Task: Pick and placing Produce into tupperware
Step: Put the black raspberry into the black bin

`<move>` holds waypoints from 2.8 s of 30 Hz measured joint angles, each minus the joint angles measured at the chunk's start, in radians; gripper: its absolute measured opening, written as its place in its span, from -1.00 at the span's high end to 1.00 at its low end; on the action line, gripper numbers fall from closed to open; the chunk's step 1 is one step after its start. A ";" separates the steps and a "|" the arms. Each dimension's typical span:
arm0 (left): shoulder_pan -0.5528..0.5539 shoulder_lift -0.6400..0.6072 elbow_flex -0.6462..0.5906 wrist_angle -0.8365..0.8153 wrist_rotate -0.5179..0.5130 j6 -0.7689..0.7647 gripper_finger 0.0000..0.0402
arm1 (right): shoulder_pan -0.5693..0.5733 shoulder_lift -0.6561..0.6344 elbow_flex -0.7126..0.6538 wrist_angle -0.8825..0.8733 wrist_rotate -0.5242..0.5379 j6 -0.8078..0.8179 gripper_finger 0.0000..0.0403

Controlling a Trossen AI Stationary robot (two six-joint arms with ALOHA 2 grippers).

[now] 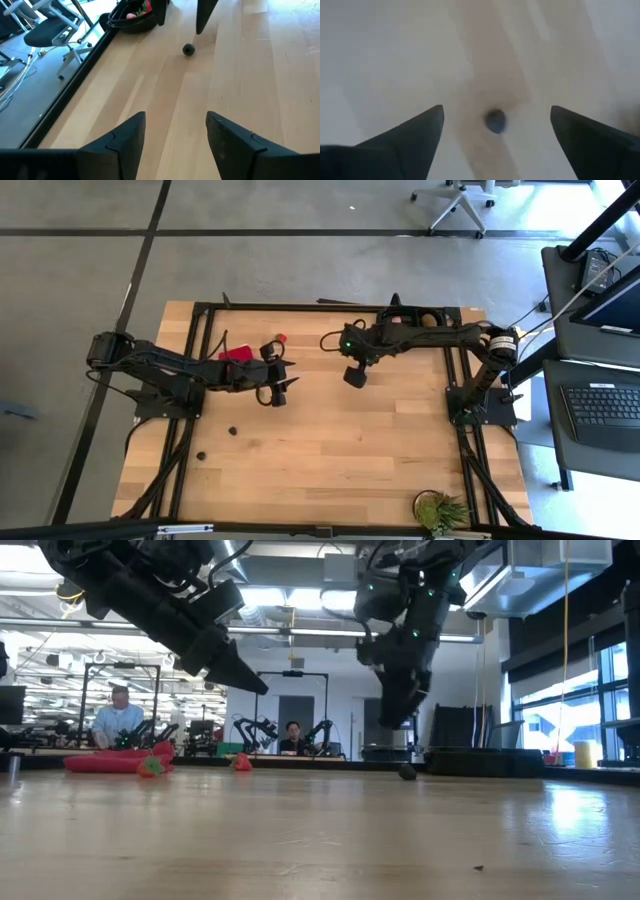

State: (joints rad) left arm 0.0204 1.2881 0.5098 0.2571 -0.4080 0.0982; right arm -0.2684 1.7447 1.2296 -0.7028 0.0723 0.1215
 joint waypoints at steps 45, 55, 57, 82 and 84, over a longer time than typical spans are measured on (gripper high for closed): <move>0.000 0.000 0.001 -0.041 0.009 0.009 0.02 | -0.050 0.211 -0.011 -0.027 -0.041 0.030 0.51; 0.000 0.000 0.001 -0.049 0.009 0.009 0.02 | -0.053 0.218 0.068 -0.065 -0.030 0.074 0.48; 0.000 0.000 0.001 -0.055 0.009 0.009 0.02 | -0.051 0.218 0.072 -0.085 -0.036 0.087 0.46; 0.000 0.000 0.001 -0.119 0.009 -0.019 0.02 | -0.526 0.118 0.411 -0.698 0.106 0.297 0.48; 0.000 0.000 0.001 -0.119 0.009 -0.019 0.02 | -0.588 0.118 0.411 -0.696 0.105 0.328 0.47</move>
State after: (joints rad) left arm 0.0203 1.2877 0.5110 0.1383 -0.3992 0.0795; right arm -0.8565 1.8626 1.6405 -1.3989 0.1772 0.4497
